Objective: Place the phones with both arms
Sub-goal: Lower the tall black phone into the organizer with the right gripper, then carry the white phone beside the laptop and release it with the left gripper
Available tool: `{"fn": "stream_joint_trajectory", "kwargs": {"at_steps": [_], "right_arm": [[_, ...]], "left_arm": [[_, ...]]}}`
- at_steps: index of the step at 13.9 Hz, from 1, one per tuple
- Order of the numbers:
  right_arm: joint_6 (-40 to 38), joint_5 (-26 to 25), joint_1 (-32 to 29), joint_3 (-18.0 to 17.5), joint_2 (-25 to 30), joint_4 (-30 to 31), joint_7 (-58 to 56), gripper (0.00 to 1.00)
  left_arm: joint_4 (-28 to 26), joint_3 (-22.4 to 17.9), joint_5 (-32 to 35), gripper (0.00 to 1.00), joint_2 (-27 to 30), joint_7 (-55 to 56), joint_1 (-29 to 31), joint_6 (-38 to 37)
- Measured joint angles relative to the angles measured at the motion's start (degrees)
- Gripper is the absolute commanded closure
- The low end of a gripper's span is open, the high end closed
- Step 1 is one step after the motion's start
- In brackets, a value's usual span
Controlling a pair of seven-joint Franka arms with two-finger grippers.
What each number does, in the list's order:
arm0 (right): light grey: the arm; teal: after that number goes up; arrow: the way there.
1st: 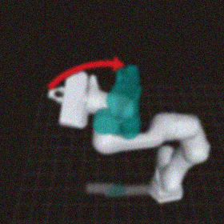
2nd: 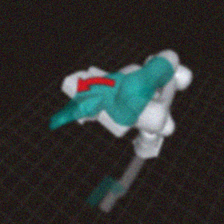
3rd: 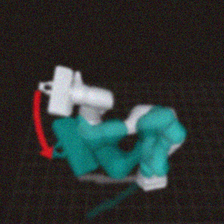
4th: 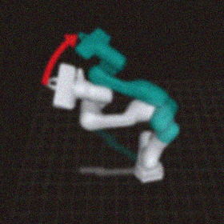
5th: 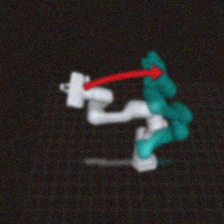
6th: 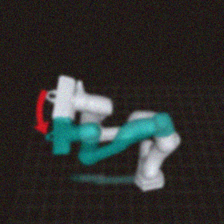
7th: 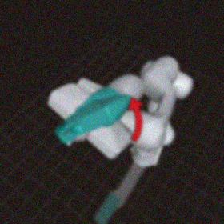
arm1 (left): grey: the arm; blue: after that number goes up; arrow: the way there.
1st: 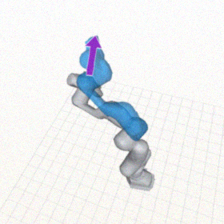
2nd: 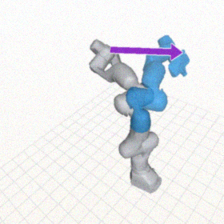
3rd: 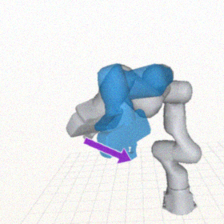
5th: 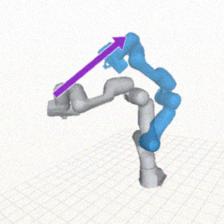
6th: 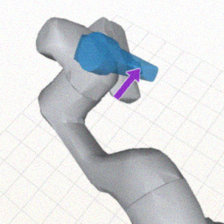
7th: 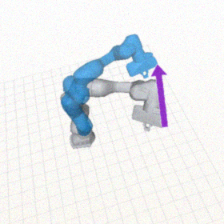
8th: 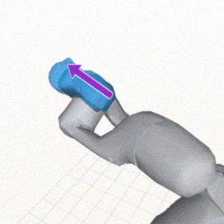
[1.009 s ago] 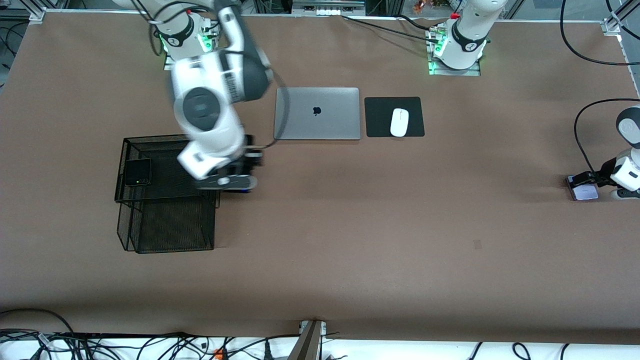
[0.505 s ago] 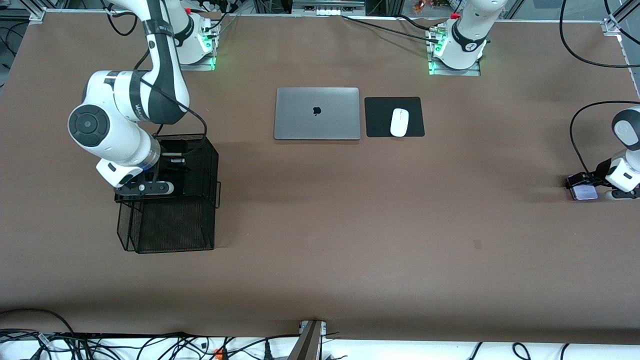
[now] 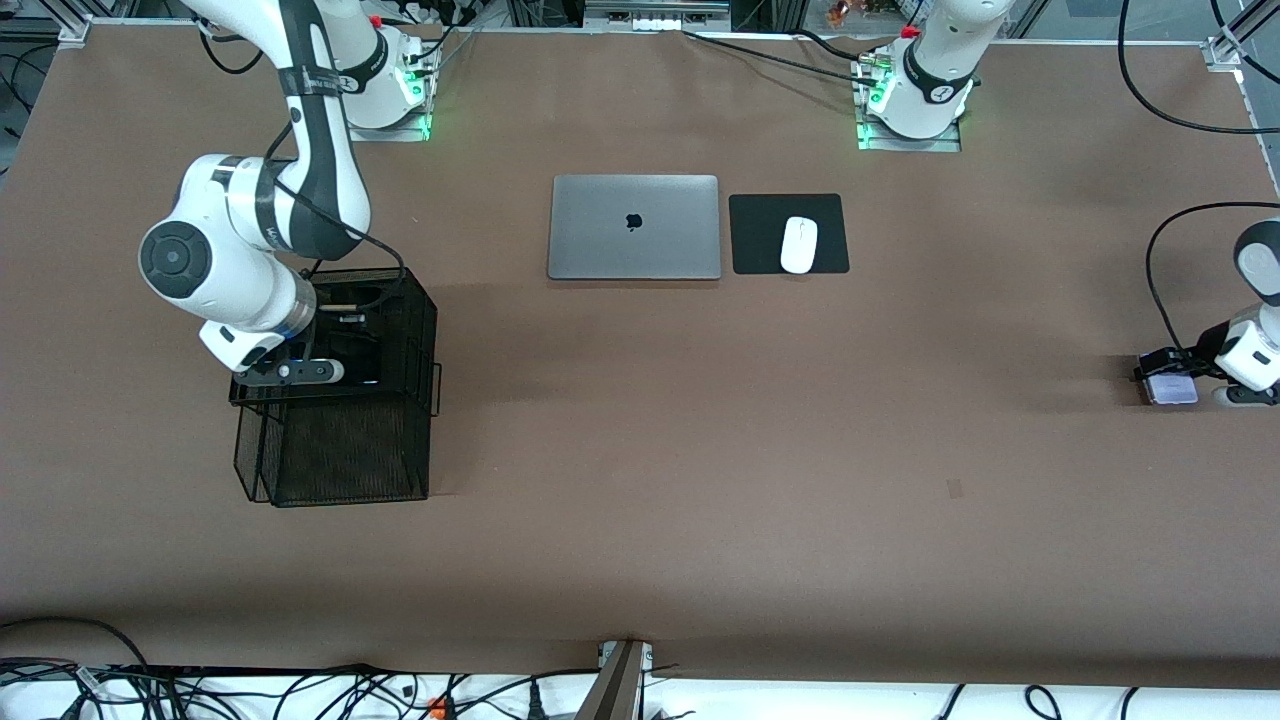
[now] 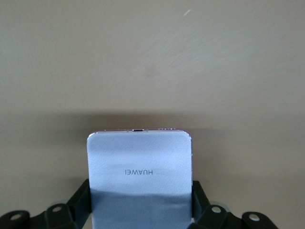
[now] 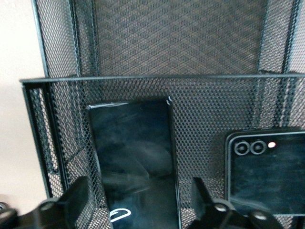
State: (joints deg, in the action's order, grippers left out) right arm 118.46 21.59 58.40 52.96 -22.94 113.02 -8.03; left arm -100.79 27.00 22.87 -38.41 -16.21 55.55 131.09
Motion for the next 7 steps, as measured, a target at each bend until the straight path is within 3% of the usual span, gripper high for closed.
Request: {"fn": "stream_joint_trajectory", "kwargs": {"at_steps": [4,7], "right_arm": [[-3.07,0.04,-0.58,0.05,0.06,-4.42,-0.02,0.00],[-9.80,0.04,-1.84,0.52,0.15,-10.88,-0.01,0.00]], "left_arm": [[7.40,8.61,0.00,0.70,3.66,1.28,-1.73,-16.31],[8.52,16.53,0.01,0.70,5.85,6.62,-3.46,-23.45]]}}
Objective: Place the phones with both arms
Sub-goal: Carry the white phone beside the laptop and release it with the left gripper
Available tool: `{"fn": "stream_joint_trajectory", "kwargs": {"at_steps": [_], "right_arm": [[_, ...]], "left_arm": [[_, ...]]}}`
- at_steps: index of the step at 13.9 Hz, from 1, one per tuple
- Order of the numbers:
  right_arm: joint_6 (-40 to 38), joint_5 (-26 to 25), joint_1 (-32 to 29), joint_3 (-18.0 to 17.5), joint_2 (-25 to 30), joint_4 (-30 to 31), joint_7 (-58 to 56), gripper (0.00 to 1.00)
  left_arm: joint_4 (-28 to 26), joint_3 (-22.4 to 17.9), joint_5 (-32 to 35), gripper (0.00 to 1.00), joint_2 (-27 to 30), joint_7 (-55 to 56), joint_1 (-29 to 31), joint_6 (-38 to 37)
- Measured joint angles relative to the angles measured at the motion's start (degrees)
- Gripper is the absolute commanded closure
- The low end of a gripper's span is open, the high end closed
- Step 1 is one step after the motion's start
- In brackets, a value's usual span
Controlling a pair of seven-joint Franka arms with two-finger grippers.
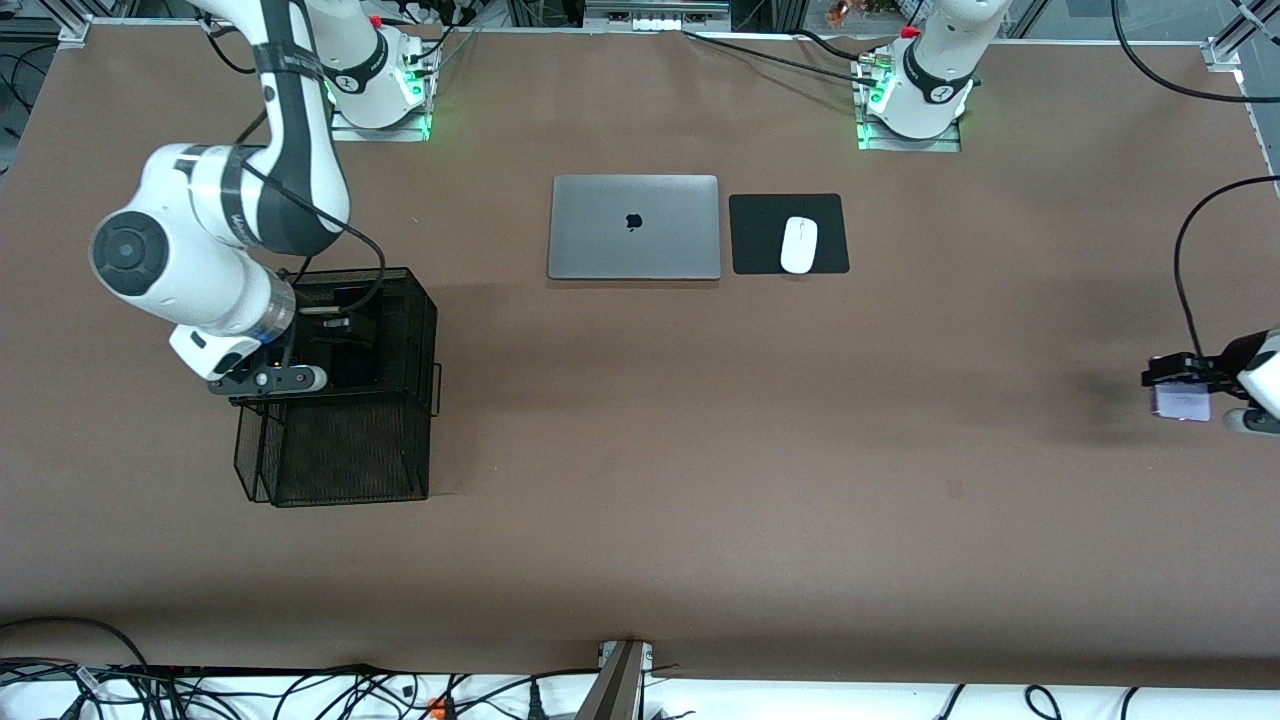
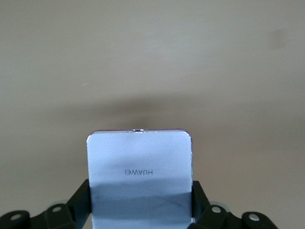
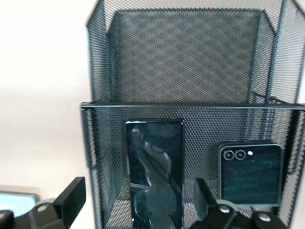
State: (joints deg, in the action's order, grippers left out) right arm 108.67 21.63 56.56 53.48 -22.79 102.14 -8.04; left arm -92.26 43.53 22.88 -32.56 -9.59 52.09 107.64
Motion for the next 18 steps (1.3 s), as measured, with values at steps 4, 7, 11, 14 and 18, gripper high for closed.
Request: {"fn": "stream_joint_trajectory", "kwargs": {"at_steps": [4,7,11,14,18], "right_arm": [[-8.78,-0.28,-2.73,2.43,0.10,-8.94,0.00,0.00],[-11.03,-2.29,-3.97,4.14,0.12,-11.68,-0.05,0.00],[-12.11,-4.53,-3.99,4.67,0.12,-13.47,0.20,0.00],[-12.28,-4.60,-3.98,4.66,0.11,-13.56,0.20,0.00],[-12.33,-4.61,-3.92,4.56,0.09,-13.58,0.31,0.00]], "left_arm": [[1.71,2.55,-0.02,0.70,1.77,9.38,-13.58,-4.11],[2.07,2.26,-0.07,0.71,0.75,18.25,-25.50,-4.25],[3.44,1.82,-0.08,0.70,-5.46,32.46,-38.58,1.33],[3.83,1.10,-0.08,0.70,-11.09,44.12,-46.37,12.64],[4.21,-7.79,-0.06,0.67,-17.08,53.51,-60.33,28.89]]}}
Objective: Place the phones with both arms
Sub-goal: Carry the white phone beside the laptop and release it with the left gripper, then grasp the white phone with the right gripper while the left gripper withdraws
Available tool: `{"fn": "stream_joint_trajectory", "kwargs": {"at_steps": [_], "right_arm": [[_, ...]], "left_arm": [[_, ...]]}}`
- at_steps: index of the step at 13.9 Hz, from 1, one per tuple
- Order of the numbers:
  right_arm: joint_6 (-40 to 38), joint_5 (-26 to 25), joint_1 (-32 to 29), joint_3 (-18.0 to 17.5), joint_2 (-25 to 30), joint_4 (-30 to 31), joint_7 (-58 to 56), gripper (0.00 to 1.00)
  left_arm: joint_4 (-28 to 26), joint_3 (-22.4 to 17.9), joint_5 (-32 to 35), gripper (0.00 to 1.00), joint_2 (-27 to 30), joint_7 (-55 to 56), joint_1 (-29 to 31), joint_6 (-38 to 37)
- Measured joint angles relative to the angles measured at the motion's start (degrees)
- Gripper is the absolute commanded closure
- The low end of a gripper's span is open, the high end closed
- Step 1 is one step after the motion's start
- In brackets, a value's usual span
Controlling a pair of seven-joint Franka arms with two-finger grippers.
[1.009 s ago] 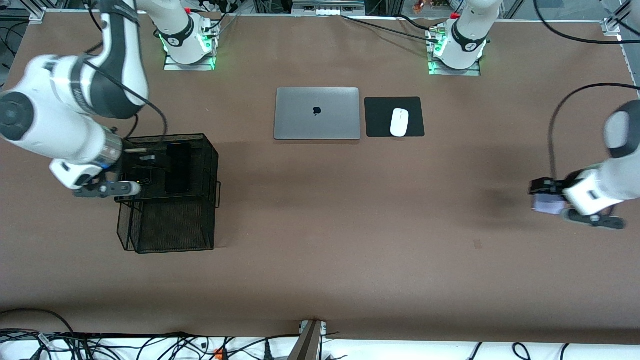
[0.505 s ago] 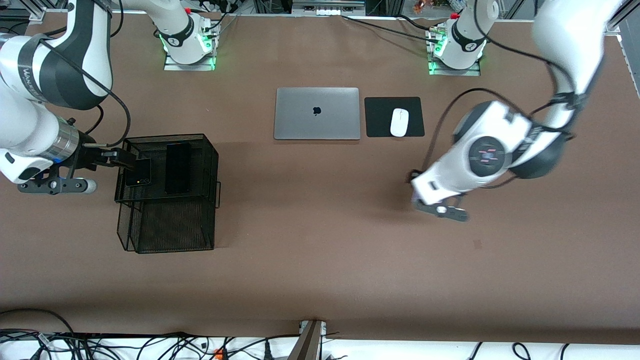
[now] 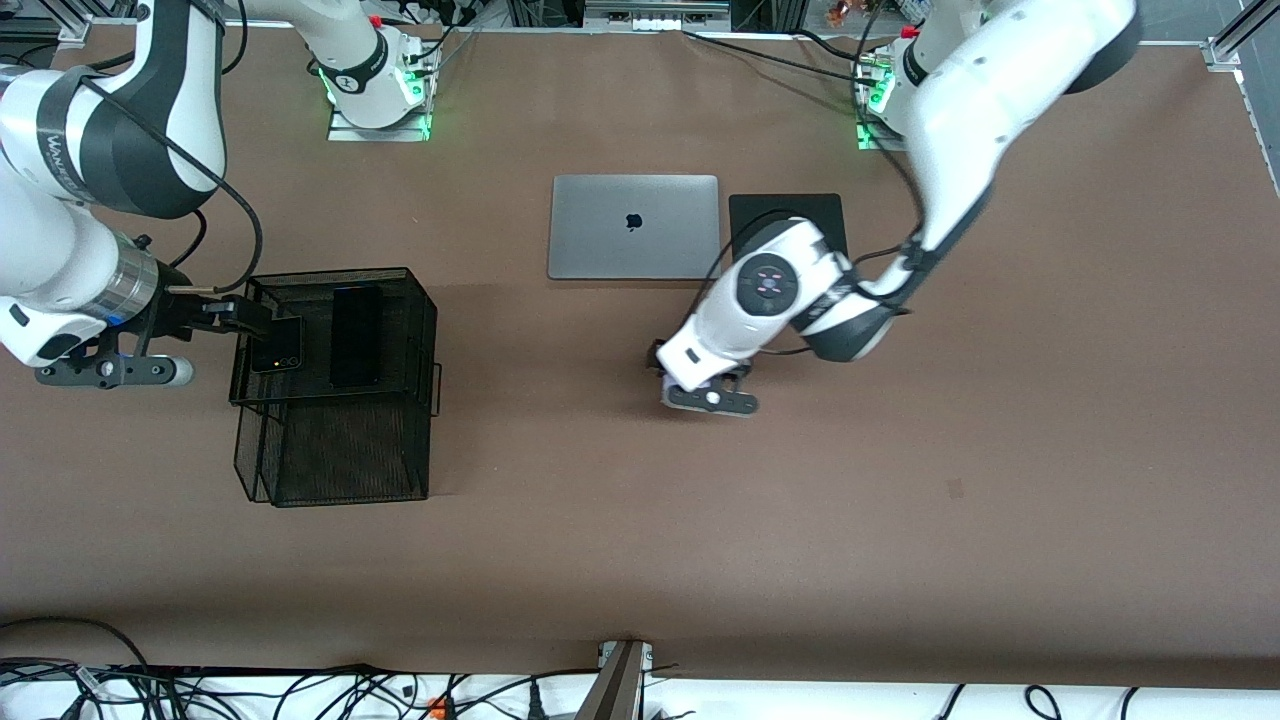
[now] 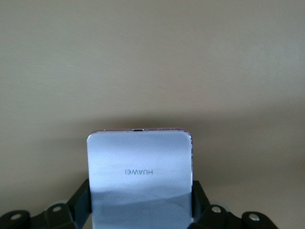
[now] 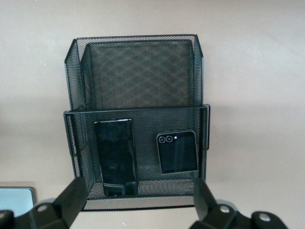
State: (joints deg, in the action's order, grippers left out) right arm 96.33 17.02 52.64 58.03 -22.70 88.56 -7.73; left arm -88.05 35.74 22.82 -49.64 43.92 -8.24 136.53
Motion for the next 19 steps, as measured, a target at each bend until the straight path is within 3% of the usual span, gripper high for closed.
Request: {"fn": "stream_joint_trajectory", "kwargs": {"at_steps": [1,2,3,9,11,13,17,19], "right_arm": [[-0.01,0.00,0.03,-0.08,-0.01,0.00,0.20,0.00],[-0.01,0.00,0.11,-0.14,-0.01,-0.01,0.21,0.00],[-0.01,0.00,0.20,-0.18,-0.01,-0.03,0.21,0.00],[-0.01,0.00,0.25,-0.33,-0.01,-0.05,0.21,0.00],[0.00,-0.12,-0.74,-2.49,0.07,-0.13,0.76,0.00],[0.08,-3.32,-5.36,-10.38,1.14,-0.57,4.84,0.00],[0.91,-11.06,-17.11,-34.74,5.47,-1.01,21.89,0.00],[3.69,-14.06,-19.59,-44.38,5.79,-0.97,30.39,0.00]], "left_arm": [[0.11,-1.61,0.00,0.53,-1.40,0.86,-2.53,2.75],[0.21,-2.60,0.00,0.23,-2.67,1.54,-4.16,4.63],[0.29,-3.25,0.00,0.00,-3.75,1.90,-4.99,6.27],[2.96,-4.23,0.01,0.00,-4.02,1.80,-3.72,8.94],[3.74,-4.14,0.01,0.00,-1.05,1.70,-1.83,3.37],[4.76,-3.91,0.02,0.00,4.26,0.38,0.91,-7.18],[5.20,-3.61,0.02,0.00,17.08,-11.50,8.89,-24.68],[5.28,-3.63,-1.60,0.00,20.91,-20.51,12.98,-28.99]]}}
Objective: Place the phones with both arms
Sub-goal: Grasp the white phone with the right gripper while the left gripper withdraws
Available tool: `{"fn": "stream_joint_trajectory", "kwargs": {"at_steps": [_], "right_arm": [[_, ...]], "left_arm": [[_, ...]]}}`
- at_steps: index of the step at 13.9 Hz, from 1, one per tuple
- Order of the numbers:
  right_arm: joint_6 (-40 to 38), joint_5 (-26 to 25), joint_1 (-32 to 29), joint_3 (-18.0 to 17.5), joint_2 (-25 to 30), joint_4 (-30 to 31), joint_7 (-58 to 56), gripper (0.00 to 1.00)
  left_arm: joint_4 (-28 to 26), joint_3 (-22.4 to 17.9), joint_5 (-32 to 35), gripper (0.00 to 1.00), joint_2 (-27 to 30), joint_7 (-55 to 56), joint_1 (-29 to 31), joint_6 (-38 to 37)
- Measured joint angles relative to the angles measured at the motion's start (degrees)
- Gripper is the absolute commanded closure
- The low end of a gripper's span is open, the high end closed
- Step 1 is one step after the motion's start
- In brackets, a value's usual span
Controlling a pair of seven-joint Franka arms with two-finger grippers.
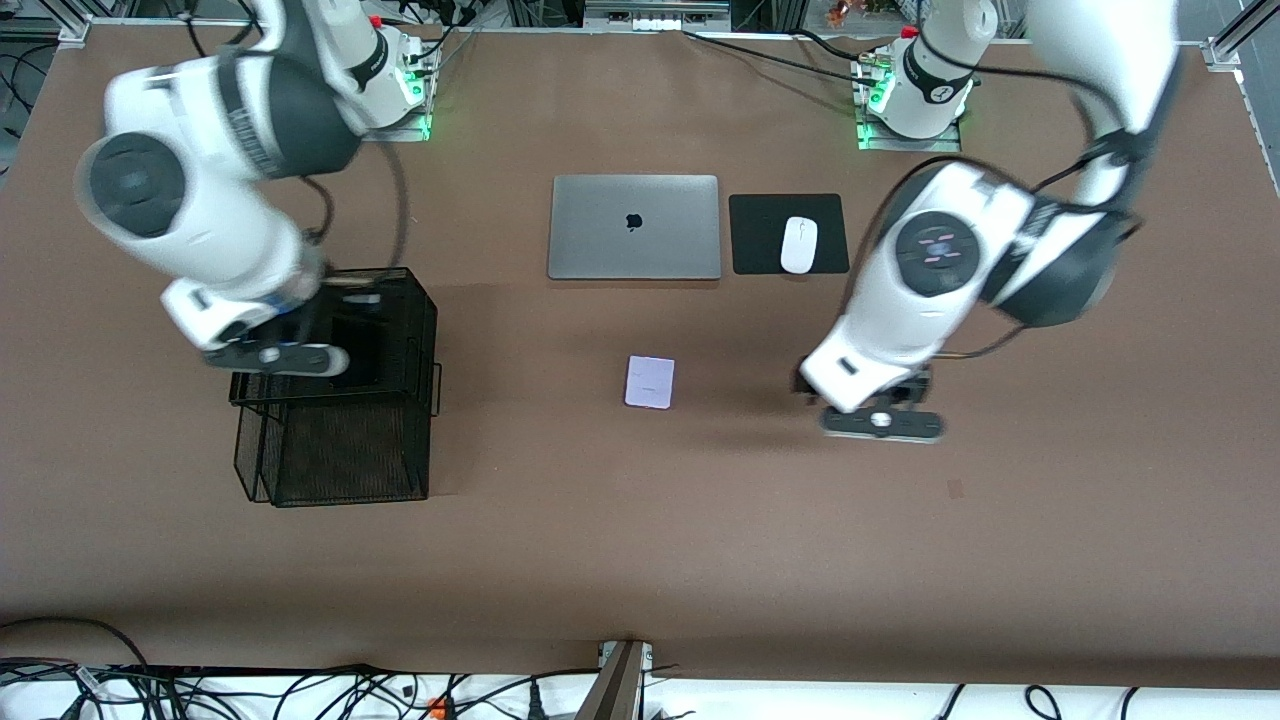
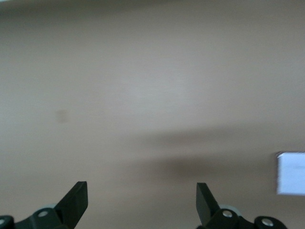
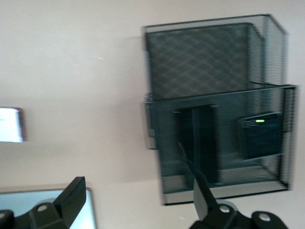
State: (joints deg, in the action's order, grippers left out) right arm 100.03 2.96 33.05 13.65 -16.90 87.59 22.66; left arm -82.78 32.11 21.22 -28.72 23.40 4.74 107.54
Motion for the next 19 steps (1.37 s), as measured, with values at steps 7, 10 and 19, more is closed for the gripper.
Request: {"fn": "stream_joint_trajectory", "kwargs": {"at_steps": [7,10,19], "right_arm": [[11.08,-3.08,4.11,-15.88,-9.29,-2.40,26.02,0.00],[13.78,-4.87,9.43,-15.93,-18.87,-9.09,33.86,0.00],[29.79,-11.28,13.00,-14.98,-36.17,-15.43,43.81,0.00]], "left_arm": [[-0.56,-21.36,-18.12,0.00,16.16,-25.85,-1.56,-11.94],[-5.39,-28.37,-21.39,0.00,22.61,-27.19,-4.92,-12.05],[-12.71,-31.29,-21.33,0.00,27.23,-28.49,-5.37,-9.62]]}}
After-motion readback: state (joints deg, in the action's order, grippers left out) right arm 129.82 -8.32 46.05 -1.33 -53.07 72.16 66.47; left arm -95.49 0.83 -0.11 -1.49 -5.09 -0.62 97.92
